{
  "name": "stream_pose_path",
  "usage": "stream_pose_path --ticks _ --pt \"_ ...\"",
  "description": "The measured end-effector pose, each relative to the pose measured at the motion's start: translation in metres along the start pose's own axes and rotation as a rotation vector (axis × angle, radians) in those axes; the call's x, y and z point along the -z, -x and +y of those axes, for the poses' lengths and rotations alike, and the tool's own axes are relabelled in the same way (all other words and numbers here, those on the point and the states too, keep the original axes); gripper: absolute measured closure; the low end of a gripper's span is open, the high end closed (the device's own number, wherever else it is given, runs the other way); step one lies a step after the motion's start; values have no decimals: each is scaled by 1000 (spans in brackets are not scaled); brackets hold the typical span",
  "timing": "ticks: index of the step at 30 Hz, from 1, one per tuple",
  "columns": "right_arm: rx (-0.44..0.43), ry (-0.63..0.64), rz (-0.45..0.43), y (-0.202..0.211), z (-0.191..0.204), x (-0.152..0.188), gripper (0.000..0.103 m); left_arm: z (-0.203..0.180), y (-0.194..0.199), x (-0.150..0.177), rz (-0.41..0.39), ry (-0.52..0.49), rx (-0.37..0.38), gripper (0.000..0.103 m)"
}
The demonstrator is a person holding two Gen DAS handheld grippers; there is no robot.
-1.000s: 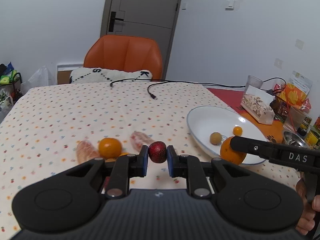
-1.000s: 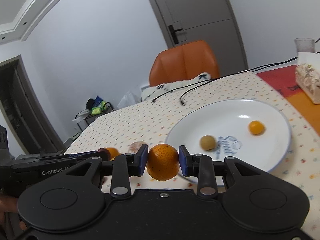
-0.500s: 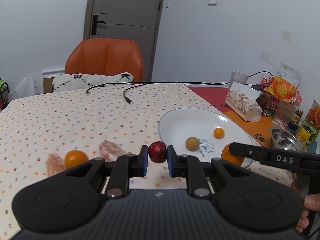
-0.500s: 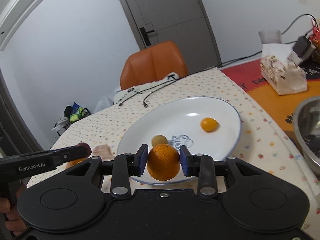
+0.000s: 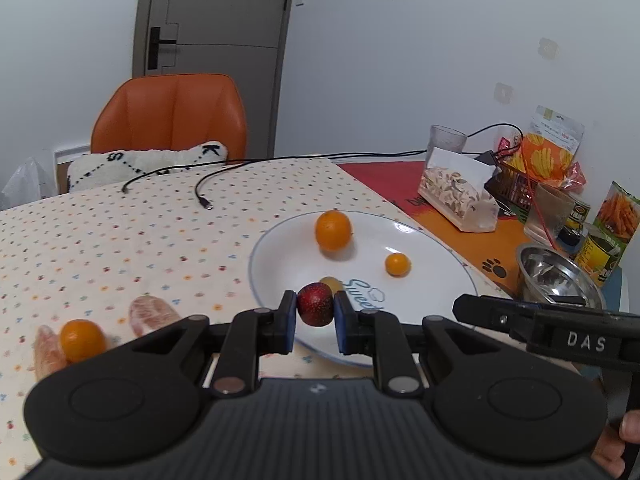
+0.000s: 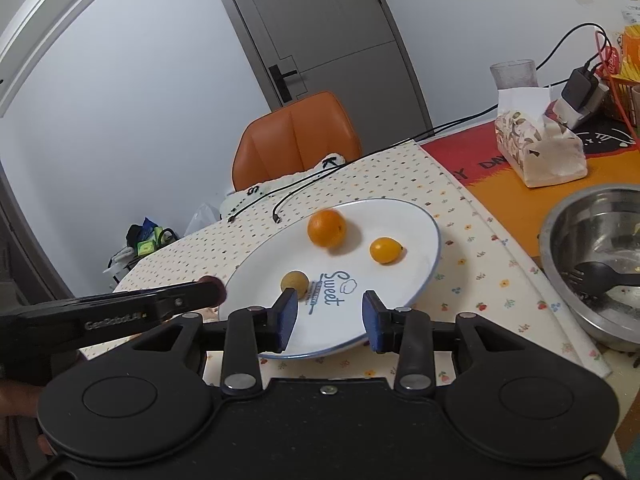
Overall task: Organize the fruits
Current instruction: 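Carry orange and plum to the white plate and release both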
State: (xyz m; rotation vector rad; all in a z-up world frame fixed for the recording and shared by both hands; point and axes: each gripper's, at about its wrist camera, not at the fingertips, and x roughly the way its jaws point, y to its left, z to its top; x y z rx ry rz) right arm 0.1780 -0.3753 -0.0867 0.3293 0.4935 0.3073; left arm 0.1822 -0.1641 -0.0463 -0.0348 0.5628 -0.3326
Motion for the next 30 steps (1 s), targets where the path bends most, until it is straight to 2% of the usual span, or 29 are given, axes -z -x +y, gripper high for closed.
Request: stream_pose_path --ticks 3,9,25,30 --pt "2 -7 -2 1 -3 1 63 -7 -7 -2 9 -1 6 84" --pt "2 -21 0 1 -7 2 60 -13 -11 -2 25 -25 5 68" --pt "-11 -22 11 -4 0 5 52 22 11 4 7 12 -116 31" --pt "-33 -2 5 -3 13 4 51 39 25 10 1 29 -157 28"
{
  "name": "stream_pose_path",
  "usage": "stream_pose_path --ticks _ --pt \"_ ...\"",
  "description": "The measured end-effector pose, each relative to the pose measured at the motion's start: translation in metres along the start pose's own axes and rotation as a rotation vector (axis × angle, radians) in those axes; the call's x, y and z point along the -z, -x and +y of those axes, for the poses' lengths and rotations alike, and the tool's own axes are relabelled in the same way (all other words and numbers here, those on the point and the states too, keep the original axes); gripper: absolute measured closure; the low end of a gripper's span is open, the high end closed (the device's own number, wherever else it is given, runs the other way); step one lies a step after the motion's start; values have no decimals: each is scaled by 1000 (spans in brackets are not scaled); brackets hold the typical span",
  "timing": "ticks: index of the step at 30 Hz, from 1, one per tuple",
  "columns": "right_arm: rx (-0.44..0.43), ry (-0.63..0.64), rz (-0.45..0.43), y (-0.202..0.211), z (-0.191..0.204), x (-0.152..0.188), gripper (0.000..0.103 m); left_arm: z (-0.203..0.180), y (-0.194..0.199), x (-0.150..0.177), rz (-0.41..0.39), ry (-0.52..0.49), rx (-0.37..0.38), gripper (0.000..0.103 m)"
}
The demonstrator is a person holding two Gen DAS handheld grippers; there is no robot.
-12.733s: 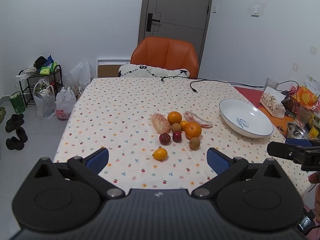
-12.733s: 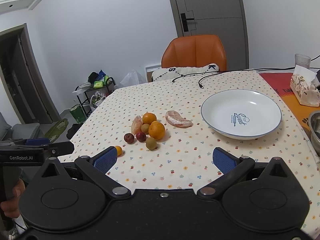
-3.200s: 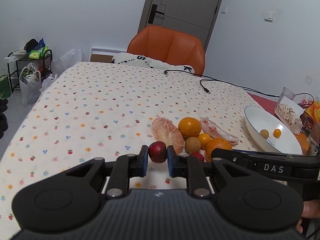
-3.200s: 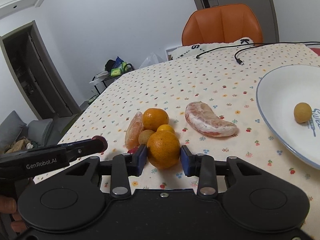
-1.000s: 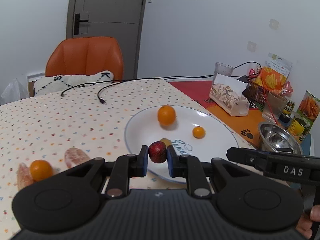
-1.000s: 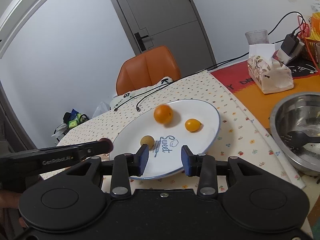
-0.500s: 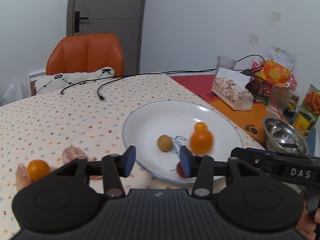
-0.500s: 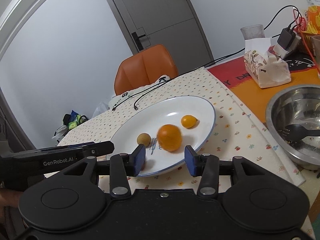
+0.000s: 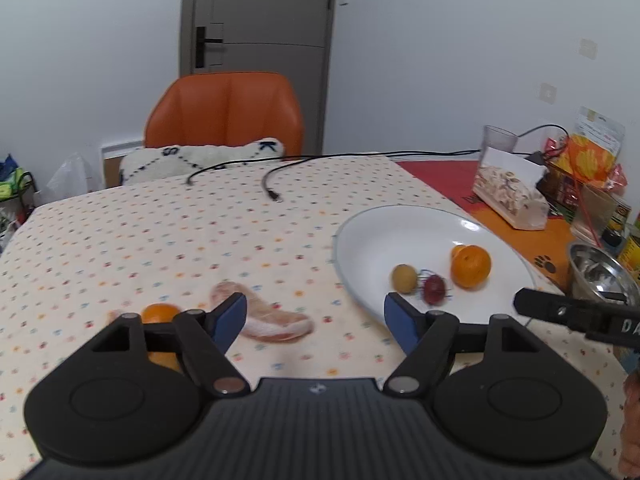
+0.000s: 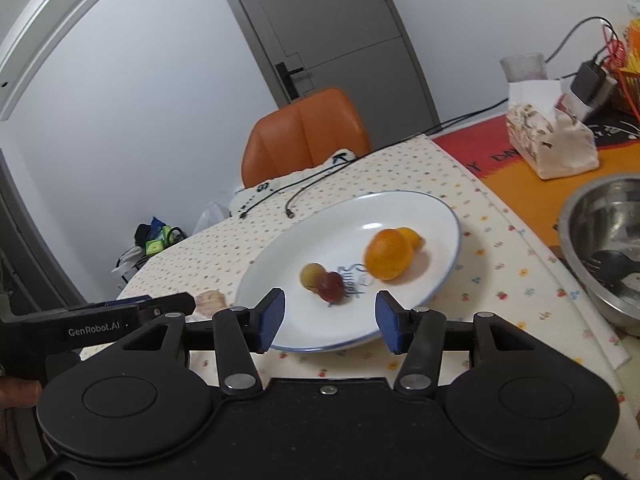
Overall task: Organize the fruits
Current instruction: 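Carry orange and plum to the white plate and release both, then move both open tools back to the remaining fruits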
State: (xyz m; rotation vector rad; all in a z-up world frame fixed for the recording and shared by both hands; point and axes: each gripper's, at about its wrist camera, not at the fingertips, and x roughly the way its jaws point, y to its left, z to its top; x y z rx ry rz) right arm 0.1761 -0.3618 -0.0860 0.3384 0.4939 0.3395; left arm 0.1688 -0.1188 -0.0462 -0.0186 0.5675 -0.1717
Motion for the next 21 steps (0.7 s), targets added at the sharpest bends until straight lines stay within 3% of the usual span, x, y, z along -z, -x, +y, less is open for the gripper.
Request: stream_pose_path --ticks 5,13,17,21 --pt "-25 25 4 -4 15 -1 50 22 11 3 -8 28 -49 26" --pt "-57 56 21 -15 37 1 37 52 28 11 -15 64 -104 25" --pt "-76 76 15 -17 46 0 20 66 36 16 -18 73 -125 25" --pt "-91 98 23 -21 58 1 10 80 42 22 -11 102 -143 25"
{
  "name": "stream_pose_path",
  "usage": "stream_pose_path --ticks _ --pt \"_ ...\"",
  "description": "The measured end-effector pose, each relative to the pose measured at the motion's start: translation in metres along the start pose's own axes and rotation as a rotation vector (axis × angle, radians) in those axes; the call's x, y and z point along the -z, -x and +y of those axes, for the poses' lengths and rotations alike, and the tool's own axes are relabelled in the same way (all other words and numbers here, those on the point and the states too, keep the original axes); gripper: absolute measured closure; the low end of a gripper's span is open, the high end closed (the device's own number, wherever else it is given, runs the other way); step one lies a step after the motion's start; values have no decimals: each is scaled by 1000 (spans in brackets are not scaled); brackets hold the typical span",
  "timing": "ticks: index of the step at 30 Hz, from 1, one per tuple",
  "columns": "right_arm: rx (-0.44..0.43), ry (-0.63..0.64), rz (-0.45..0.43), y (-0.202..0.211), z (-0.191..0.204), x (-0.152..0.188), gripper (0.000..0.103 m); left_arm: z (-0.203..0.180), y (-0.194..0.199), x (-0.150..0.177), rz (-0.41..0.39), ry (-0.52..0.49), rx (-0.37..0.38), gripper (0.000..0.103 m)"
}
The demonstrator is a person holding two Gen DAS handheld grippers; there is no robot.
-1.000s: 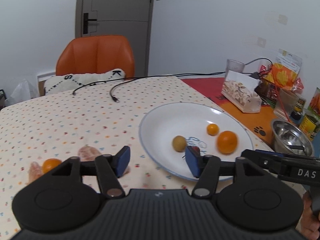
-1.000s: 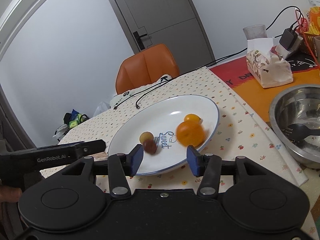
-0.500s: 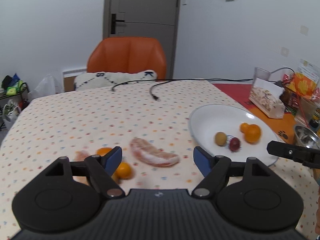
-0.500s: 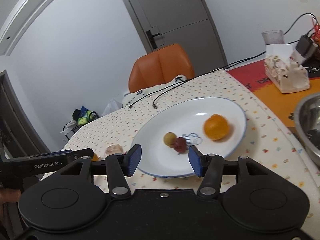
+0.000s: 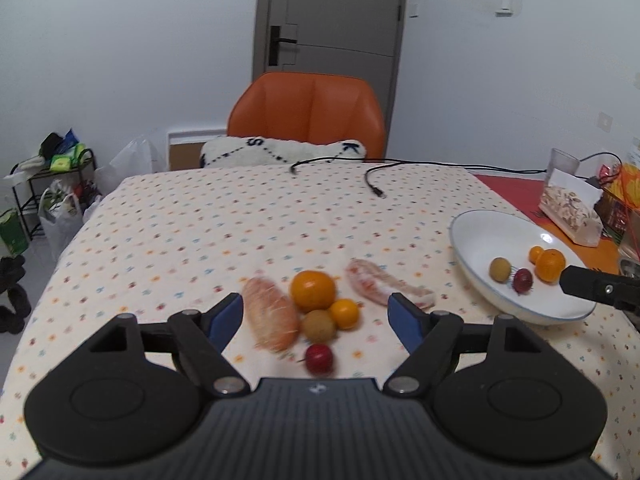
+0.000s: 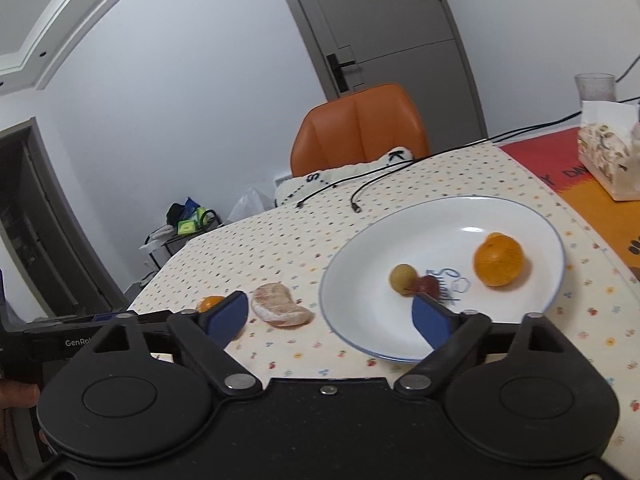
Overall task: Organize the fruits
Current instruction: 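Move both open tools back to the remaining fruits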
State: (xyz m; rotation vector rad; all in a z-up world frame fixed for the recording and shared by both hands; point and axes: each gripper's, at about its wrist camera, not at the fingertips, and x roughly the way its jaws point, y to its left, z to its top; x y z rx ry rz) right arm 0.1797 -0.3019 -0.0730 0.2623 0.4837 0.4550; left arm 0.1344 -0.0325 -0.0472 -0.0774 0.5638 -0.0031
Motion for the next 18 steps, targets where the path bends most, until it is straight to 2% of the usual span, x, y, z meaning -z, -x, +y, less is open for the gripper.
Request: stream_pose_path --ticks 6,18 --pt "-28 33 21 -8 15 0 5 14 4 8 13 8 -7 25" --pt "-86 56 74 -28 34 3 5 20 5 26 48 11 9 26"
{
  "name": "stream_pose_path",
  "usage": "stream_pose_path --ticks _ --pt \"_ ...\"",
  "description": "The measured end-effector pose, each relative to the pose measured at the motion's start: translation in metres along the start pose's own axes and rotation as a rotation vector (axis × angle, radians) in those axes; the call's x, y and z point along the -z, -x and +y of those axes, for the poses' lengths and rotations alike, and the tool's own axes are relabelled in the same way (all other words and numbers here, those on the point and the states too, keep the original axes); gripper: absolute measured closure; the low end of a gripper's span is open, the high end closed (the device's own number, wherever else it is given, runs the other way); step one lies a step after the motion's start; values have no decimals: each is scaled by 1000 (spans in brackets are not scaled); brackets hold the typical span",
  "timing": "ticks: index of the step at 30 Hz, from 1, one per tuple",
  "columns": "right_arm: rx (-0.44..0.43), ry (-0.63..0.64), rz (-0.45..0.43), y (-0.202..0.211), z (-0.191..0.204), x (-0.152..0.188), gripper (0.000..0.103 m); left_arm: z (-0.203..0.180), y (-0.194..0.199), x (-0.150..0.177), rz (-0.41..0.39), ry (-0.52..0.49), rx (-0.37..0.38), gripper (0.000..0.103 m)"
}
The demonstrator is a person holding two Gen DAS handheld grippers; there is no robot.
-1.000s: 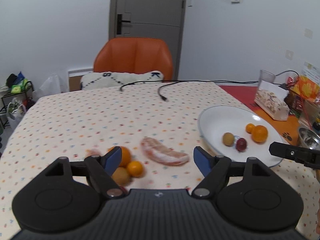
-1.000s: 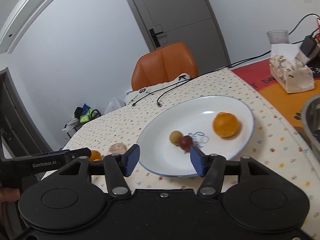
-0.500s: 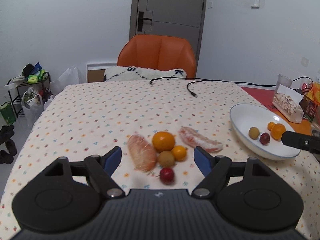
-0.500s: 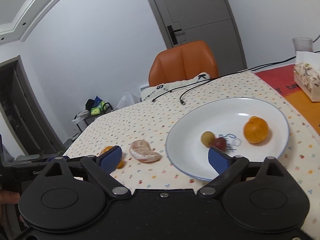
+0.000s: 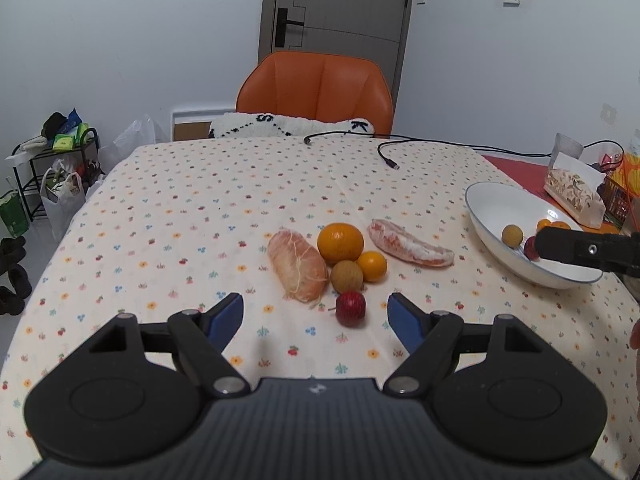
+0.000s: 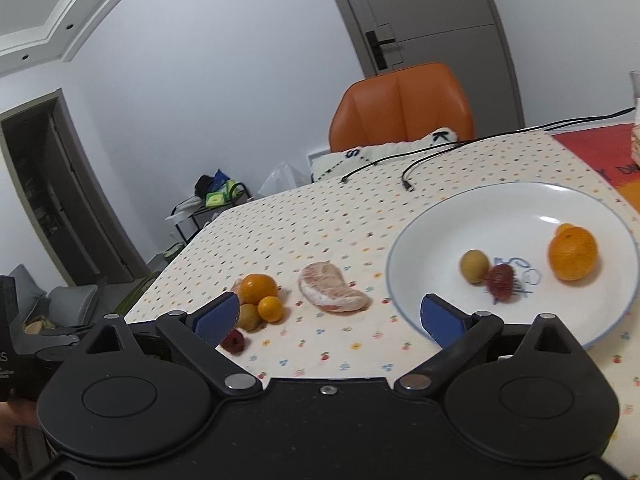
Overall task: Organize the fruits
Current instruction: 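Move both open tools back to the remaining fruits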
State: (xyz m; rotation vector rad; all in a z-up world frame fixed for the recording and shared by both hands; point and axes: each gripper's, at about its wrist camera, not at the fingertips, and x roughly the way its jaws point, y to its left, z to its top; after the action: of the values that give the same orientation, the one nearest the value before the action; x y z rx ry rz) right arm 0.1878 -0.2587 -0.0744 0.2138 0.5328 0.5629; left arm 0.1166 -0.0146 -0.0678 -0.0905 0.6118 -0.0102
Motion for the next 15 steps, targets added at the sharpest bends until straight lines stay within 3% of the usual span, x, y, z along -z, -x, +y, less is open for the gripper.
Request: stream_pose_path --ticks 7,11,15 --pt "-25 43 17 -12 14 0 8 0 -7 0 6 20 12 30" --pt "-29 68 28 -20 18 1 23 -3 -13 1 5 25 24 38" --pt "-20 76 38 -28 18 2 34 -6 -21 2 22 43 37 53"
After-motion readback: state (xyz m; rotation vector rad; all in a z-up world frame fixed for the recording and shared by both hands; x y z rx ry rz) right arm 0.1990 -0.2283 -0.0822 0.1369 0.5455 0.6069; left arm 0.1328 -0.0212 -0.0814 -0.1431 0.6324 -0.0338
